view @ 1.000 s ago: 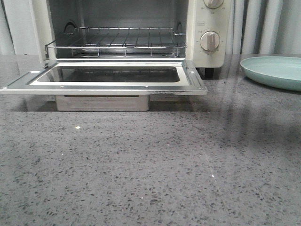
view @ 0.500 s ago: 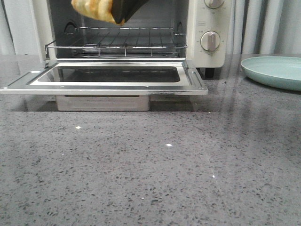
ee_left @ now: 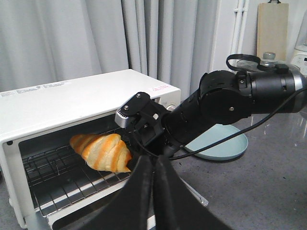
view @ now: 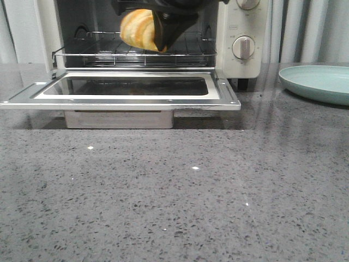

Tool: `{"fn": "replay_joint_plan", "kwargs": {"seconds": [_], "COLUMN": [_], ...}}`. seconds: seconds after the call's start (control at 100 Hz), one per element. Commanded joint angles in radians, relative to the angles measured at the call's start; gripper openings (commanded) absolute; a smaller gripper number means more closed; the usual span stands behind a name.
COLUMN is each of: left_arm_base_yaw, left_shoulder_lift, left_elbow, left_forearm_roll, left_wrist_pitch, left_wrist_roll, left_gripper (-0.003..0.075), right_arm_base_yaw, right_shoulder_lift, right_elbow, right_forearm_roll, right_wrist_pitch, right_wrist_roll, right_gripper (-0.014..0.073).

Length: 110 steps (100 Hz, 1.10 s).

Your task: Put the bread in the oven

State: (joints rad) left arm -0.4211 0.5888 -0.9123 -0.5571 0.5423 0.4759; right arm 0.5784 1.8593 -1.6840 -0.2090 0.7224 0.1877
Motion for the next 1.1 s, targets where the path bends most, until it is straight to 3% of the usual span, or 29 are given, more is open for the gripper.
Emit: {"fn": "replay_joint_plan", "kwargs": {"seconds": [0.0,0.12,0.17,0.23,0.3,0.42,0.58,0.69,0.9,1.09], "left_arm_base_yaw": [0.003,0.003,0.003,0.003,0.003,0.003,0.012,0.034,0.083,0.087], "left_shoulder_lift": [0.004,0.004,0.004,0.004,0.004,-0.009,-0.076,-0.135,-0.202,-0.204], "left_elbow": [-0.029,-0.025,-0.021,-0.009,0.008,0.050,0.137,0.220,0.397,0.494], "left_forearm_roll": [-0.021,-0.021,-0.014,-0.004,0.010,0.027,0.035,0.054,0.063,0.061], "left_wrist_pitch": [-0.058,-0.058,-0.062,-0.070,-0.087,-0.140,-0.256,-0.351,-0.486,-0.489], "left_wrist_roll": [0.000,0.000,0.000,0.000,0.000,-0.010,-0.010,-0.010,-0.010,-0.010], "left_gripper": [-0.0021,-0.0022,-0.0022,-0.0022,-0.0022,-0.0022,-0.0022,-0.0022,-0.0022,-0.0021], "right_arm_base_yaw": [-0.017,-0.017,-0.017,-0.013,-0.001,0.039,0.104,0.151,0.173,0.173], "right_shoulder_lift": [-0.053,-0.053,-0.056,-0.067,-0.090,-0.159,-0.333,-0.509,-0.957,-1.408], "right_elbow": [-0.039,-0.039,-0.039,-0.039,-0.039,-0.023,0.135,0.325,0.700,0.943], "right_forearm_roll": [-0.021,-0.021,-0.017,-0.003,-0.002,-0.009,-0.010,-0.013,-0.040,-0.216], "right_wrist_pitch": [-0.038,-0.022,-0.005,0.023,0.059,0.103,0.094,-0.010,-0.286,-0.328], "right_wrist_roll": [-0.005,0.028,0.028,0.028,0.028,0.028,0.028,0.028,0.028,0.028], "right_gripper": [0.0178,0.0498,0.0568,0.0581,0.0542,0.0396,0.0133,-0.0074,-0.0064,-0.0064]}}
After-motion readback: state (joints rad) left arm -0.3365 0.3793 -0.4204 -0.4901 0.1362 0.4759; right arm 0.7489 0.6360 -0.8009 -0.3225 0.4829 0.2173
